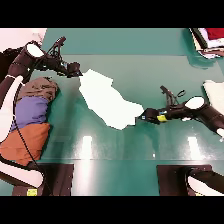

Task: Fold the shirts.

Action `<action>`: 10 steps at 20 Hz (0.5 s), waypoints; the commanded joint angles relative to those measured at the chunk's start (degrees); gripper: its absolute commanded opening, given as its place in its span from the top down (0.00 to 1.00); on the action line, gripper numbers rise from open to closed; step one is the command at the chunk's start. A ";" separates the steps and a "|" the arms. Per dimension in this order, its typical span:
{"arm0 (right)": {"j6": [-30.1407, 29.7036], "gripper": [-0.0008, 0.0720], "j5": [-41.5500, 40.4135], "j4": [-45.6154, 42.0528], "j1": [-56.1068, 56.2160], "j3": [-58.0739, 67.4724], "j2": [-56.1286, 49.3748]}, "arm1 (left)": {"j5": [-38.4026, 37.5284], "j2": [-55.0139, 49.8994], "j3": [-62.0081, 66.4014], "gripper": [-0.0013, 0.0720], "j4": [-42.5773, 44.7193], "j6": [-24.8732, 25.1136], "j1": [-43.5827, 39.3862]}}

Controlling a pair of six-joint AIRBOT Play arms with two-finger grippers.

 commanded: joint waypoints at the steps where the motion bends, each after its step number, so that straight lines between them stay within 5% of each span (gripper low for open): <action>1: -1.05 0.37 -9.29 1.97 5.53 0.07 -0.90 | -0.59 -0.02 0.13 0.94 0.00 -0.02 0.04; 8: -2.05 0.41 -0.87 -0.42 9.09 12.76 -15.37 | -1.64 0.00 0.13 0.94 0.20 -0.02 0.07; 10: -2.05 0.74 2.01 -2.69 9.33 15.82 -17.57 | -2.43 0.00 0.15 0.94 0.37 -0.02 0.07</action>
